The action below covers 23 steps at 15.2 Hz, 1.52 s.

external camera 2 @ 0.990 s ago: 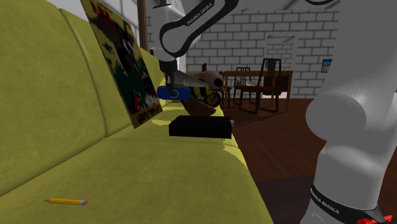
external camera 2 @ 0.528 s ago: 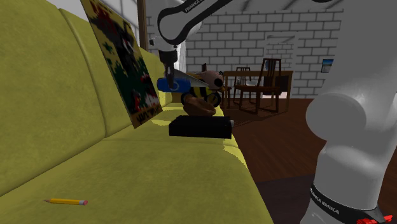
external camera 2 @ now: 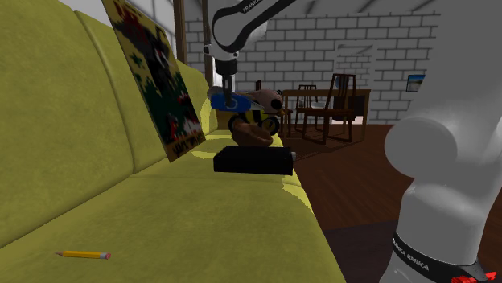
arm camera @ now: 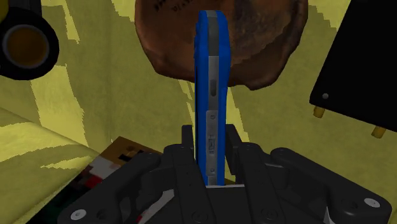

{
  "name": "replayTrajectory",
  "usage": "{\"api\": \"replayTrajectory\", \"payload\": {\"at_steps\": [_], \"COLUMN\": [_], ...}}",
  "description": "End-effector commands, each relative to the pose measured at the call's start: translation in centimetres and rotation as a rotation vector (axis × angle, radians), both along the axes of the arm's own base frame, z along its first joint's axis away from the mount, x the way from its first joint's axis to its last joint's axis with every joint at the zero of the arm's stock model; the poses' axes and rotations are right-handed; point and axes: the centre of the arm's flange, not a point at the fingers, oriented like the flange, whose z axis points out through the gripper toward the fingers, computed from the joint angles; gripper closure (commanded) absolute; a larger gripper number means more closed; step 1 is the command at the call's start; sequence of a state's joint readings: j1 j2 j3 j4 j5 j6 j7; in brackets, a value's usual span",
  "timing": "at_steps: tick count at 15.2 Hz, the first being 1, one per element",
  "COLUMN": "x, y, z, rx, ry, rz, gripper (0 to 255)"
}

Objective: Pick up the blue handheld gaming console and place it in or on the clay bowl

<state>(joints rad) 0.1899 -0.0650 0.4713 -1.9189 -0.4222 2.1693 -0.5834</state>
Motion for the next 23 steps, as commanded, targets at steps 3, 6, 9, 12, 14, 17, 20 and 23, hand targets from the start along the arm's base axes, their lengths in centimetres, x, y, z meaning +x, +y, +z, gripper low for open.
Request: {"api": "replayTrajectory", "payload": {"at_steps": [3,6,9,12,14,17,20,23], "x": [2.7,4.9,4.9,4.9,4.9,4.9,4.9,4.9], "y": [-4.5,-8.3,-8.3,-8.3,-8.3,-8.3,-8.3,-8.3], "z": [0.2,0.4,-1.2,-2.8,-3.8,-5.4,-7.0,-7.3], "rx": [0.000,0.000,0.000,0.000,0.000,0.000,0.000,0.000], "ry": [-0.001,-0.001,-0.001,-0.001,-0.001,-0.001,-0.001,-0.001], "rz": [0.001,0.001,0.001,0.001,0.001,0.001,0.001,0.001], "gripper": [255,255,255,255,255,255,255,255]}}
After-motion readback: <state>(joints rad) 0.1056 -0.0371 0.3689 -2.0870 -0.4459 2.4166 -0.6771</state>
